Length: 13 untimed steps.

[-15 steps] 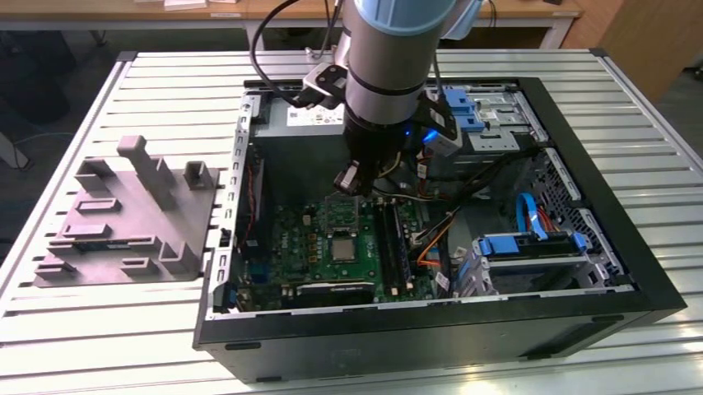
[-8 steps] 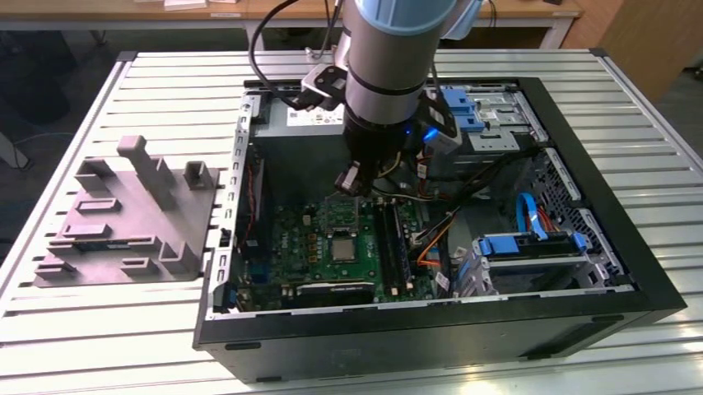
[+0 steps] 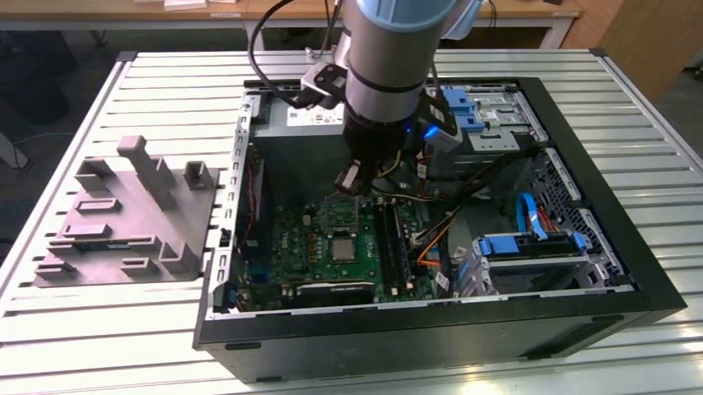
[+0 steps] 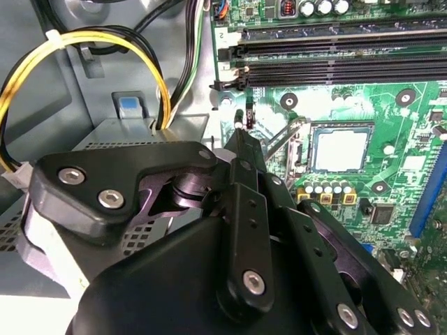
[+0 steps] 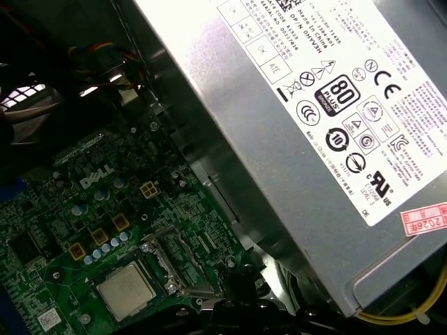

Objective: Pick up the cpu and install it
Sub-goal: 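Close the cpu cover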

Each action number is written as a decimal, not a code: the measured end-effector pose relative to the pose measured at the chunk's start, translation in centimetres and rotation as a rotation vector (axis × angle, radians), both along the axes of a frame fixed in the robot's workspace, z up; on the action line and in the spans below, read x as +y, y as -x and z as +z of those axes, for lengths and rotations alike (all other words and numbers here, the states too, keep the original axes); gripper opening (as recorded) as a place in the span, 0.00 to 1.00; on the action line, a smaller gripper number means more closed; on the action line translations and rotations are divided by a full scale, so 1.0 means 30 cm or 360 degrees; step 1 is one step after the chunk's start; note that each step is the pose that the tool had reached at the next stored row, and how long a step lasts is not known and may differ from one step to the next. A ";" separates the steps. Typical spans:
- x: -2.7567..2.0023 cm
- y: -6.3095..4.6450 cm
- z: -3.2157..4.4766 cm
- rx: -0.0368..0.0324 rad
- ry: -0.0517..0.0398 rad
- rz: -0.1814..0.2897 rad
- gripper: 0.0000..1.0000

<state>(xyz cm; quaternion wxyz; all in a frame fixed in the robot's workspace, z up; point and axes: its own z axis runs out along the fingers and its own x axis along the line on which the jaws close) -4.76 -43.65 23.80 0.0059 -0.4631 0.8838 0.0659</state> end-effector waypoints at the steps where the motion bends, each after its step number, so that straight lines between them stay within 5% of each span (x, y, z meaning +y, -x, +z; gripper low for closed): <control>1: 0.000 0.000 0.002 0.0000 0.0000 0.0002 0.11; 13: 0.000 0.000 0.011 0.0000 0.0000 0.0060 0.11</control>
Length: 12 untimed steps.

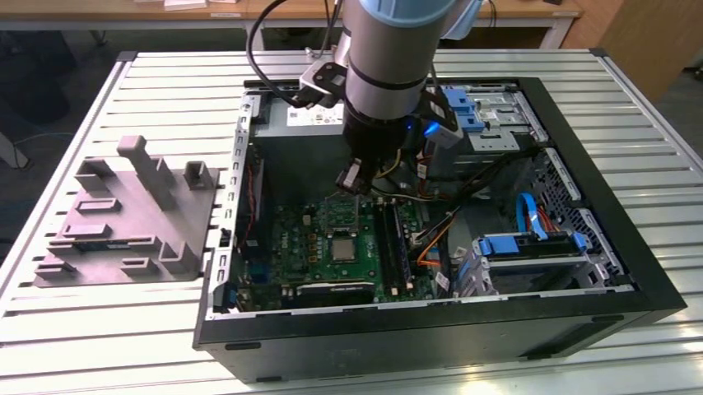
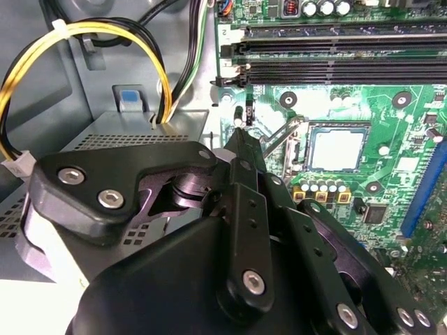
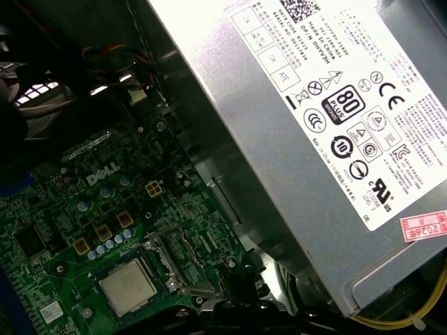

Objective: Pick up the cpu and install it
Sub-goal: 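Close the cpu cover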

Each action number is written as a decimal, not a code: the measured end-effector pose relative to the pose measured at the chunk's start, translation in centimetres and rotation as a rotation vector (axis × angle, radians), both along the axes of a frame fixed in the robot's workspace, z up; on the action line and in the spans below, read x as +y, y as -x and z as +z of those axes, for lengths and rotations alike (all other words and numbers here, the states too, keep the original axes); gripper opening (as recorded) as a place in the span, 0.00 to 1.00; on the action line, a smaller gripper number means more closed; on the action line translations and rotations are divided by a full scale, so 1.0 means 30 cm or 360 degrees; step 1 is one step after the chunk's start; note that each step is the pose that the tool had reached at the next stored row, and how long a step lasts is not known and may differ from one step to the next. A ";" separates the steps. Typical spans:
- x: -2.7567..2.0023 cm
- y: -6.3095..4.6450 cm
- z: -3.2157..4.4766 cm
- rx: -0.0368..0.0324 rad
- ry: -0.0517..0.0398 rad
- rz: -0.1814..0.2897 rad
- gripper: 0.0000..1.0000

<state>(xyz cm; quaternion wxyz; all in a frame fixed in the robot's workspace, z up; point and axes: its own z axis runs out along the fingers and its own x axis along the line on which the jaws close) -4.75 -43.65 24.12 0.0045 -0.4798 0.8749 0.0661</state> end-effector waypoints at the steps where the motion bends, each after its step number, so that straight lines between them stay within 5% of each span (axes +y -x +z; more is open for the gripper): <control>1: 0.000 0.000 0.001 0.0000 0.0000 0.0003 0.11; 12: 0.000 0.000 0.004 0.0001 0.0000 0.0022 0.11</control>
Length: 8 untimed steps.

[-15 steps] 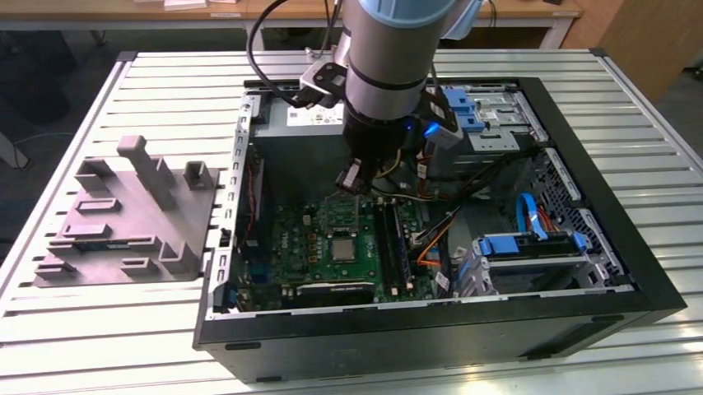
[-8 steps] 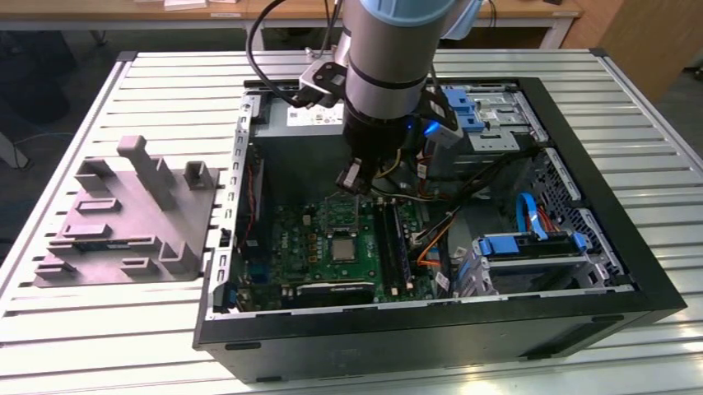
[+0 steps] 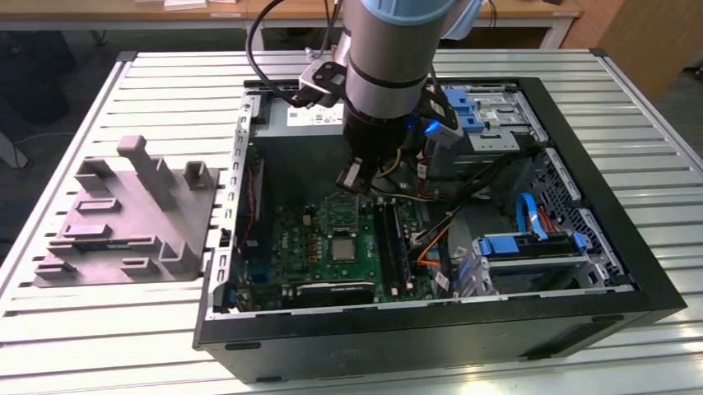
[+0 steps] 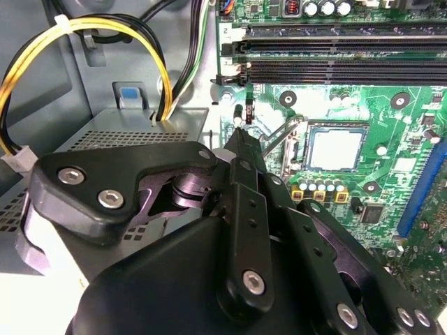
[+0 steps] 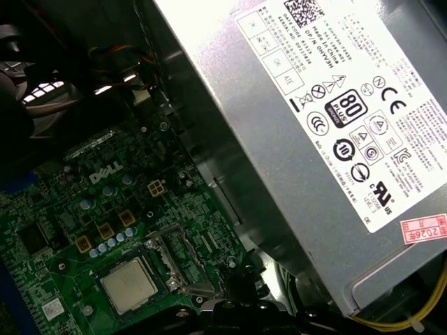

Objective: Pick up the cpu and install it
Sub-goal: 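Close the cpu cover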

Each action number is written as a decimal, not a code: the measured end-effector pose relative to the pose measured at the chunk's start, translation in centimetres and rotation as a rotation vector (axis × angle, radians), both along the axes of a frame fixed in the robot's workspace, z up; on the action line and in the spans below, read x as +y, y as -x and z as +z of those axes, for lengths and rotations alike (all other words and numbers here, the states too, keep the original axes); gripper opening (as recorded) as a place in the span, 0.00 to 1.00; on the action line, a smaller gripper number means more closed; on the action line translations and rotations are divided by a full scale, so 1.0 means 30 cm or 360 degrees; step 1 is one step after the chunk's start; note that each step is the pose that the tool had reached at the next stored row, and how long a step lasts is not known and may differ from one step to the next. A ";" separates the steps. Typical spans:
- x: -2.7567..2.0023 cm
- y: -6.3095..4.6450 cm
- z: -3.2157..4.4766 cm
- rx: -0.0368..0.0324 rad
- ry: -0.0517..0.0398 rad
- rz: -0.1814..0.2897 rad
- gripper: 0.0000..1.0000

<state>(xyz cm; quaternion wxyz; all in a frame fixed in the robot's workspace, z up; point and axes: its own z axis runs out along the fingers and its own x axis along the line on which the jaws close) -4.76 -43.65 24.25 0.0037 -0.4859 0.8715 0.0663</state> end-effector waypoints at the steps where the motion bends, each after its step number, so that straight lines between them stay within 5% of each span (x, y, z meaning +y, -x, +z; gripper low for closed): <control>1: 0.000 0.000 0.000 0.0000 0.0000 0.0001 0.11; 8: 0.000 0.000 0.004 0.0002 -0.0001 0.0009 0.11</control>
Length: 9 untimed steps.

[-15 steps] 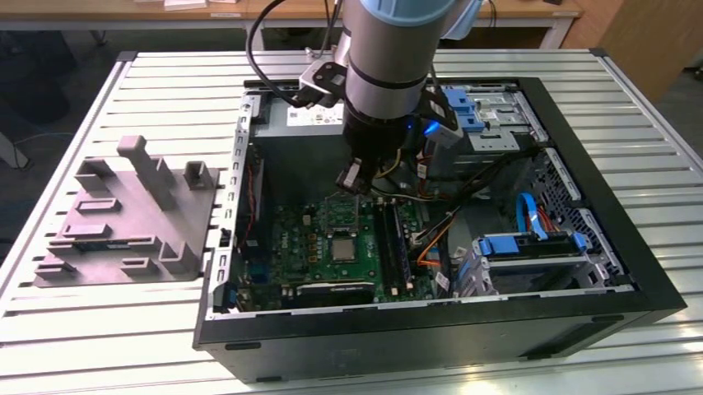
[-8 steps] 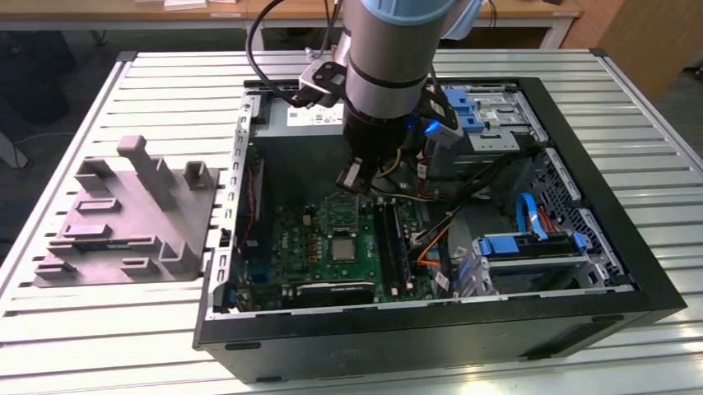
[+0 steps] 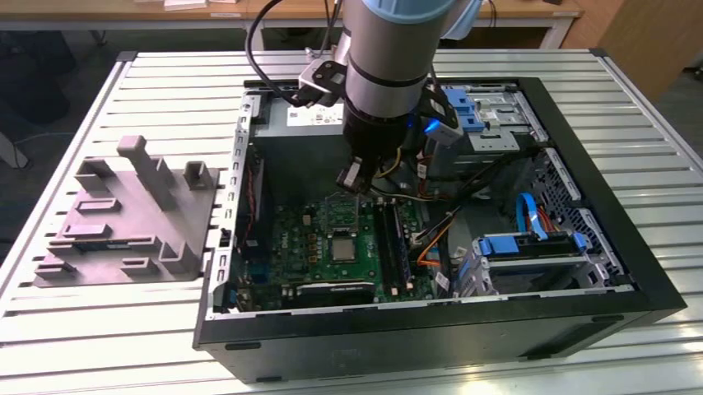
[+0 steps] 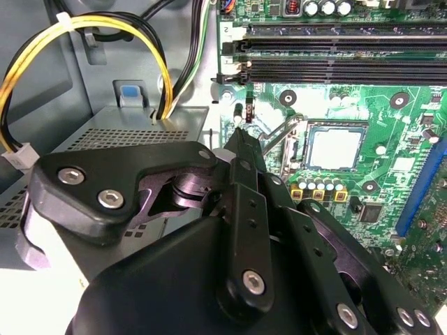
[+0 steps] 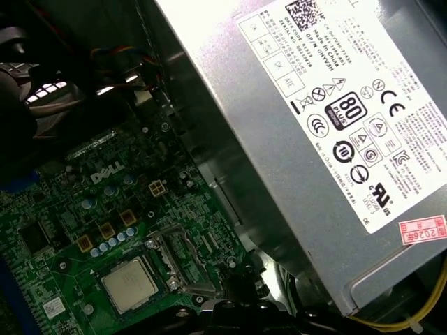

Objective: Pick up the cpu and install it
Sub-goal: 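Close the cpu cover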

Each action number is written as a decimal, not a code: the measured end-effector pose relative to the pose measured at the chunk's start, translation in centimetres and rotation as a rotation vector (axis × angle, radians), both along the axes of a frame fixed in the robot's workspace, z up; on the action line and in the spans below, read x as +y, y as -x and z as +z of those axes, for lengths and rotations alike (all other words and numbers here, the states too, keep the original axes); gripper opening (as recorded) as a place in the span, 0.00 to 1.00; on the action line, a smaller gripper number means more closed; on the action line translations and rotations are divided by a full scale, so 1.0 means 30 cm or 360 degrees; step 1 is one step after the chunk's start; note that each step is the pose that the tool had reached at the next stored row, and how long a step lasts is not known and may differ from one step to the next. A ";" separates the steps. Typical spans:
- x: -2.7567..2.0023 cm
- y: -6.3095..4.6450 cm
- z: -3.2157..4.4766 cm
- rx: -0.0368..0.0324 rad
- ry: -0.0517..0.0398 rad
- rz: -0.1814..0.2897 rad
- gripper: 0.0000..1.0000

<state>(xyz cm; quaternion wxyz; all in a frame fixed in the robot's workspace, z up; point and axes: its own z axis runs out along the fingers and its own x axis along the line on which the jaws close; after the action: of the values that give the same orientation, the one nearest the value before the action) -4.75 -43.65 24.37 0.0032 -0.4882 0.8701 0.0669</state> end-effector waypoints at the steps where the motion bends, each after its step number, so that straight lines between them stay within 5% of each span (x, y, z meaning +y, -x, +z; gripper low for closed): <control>1: 0.000 0.000 0.000 0.0000 0.0000 0.0001 0.11; 9: 0.000 0.000 0.003 0.0001 -0.0002 0.0005 0.11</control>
<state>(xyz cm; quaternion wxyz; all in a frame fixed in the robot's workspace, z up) -4.75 -43.65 24.45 0.0030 -0.4895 0.8694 0.0676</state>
